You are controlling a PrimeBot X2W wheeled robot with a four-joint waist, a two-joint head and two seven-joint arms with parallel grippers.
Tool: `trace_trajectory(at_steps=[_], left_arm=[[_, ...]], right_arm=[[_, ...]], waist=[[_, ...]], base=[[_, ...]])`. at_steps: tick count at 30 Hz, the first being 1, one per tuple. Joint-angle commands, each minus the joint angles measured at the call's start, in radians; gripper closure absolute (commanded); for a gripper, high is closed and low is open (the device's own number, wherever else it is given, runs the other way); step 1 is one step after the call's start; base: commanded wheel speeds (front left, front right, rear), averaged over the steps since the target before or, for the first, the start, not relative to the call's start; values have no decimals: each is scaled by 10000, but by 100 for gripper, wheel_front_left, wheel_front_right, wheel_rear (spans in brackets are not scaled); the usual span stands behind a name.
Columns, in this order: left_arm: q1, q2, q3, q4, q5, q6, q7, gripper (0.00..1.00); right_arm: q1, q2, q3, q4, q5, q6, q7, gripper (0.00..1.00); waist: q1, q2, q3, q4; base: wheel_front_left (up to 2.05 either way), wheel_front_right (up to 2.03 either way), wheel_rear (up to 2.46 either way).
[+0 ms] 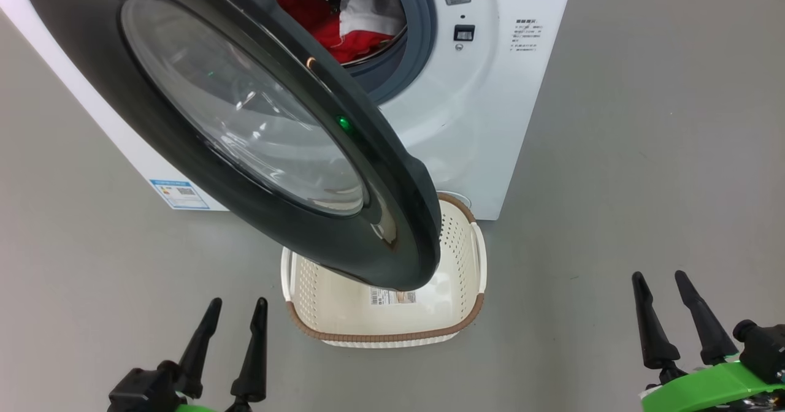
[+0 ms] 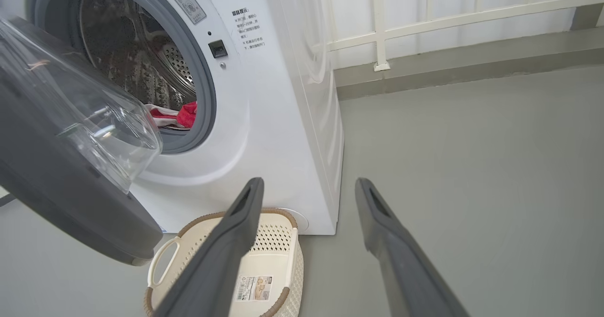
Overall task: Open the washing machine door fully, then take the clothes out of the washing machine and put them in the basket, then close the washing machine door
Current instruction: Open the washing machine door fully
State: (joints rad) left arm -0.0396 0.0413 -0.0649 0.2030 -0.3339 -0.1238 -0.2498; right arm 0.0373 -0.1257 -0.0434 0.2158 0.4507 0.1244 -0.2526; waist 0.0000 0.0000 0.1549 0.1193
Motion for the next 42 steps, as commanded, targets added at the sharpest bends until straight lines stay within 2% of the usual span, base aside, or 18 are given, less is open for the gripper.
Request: trace_trajectory(at_steps=[1,2,4,5,16,25,26,27,32,38,42], left_arm=[[-139,89,284,-259,-42,-5,-120,0],[-144,89,270,-262,-47,-4,-120,0],[-153,89,233,-275,-61,3,-120,0],[-157,89,213,-284,-70,8,-120,0],[-237,89,44,-437,-206,103,-120,0],[-359,89,-179,-514,-305,149,-120,0],[-359,89,-179,-514,-305,149,-120,0],[-402,89,-233,-527,-343,164,-120,0],[-490,89,-342,-543,-417,192,-120,0],[-677,89,-470,-555,-524,210,-120,0],[-769,89,-510,-558,-570,214,-120,0]], right_arm=[[-279,-193,316,-298,199,63,-91,11],[-332,-217,385,-335,312,63,-91,50],[-465,-250,513,-427,524,63,-91,91],[-548,-267,578,-494,623,63,-91,100],[-2037,-662,2126,-1424,2673,63,-91,100],[-3808,-1836,5055,-1442,6266,63,-91,100],[-3808,-1836,5055,-1442,6266,63,-91,100],[-4175,-2130,5758,-1447,7157,63,-91,100],[-5212,-2829,7075,-1491,8973,63,88,100],[-6070,-3190,7519,-1717,10889,63,1112,100],[-6298,-3227,7491,-1704,11604,63,1890,100]], waist=[[0,0,7,9],[0,0,18,19],[0,0,39,45],[0,0,53,61],[0,0,235,221],[0,0,391,482],[0,0,391,482],[0,0,461,550],[0,0,648,657],[0,0,926,784],[0,0,1042,837]], base=[[0,0,0],[0,0,0],[0,0,0],[0,0,0],[0,0,0],[0,0,0],[0,0,0],[0,0,0],[0,0,0],[0,0,0],[0,0,0]])
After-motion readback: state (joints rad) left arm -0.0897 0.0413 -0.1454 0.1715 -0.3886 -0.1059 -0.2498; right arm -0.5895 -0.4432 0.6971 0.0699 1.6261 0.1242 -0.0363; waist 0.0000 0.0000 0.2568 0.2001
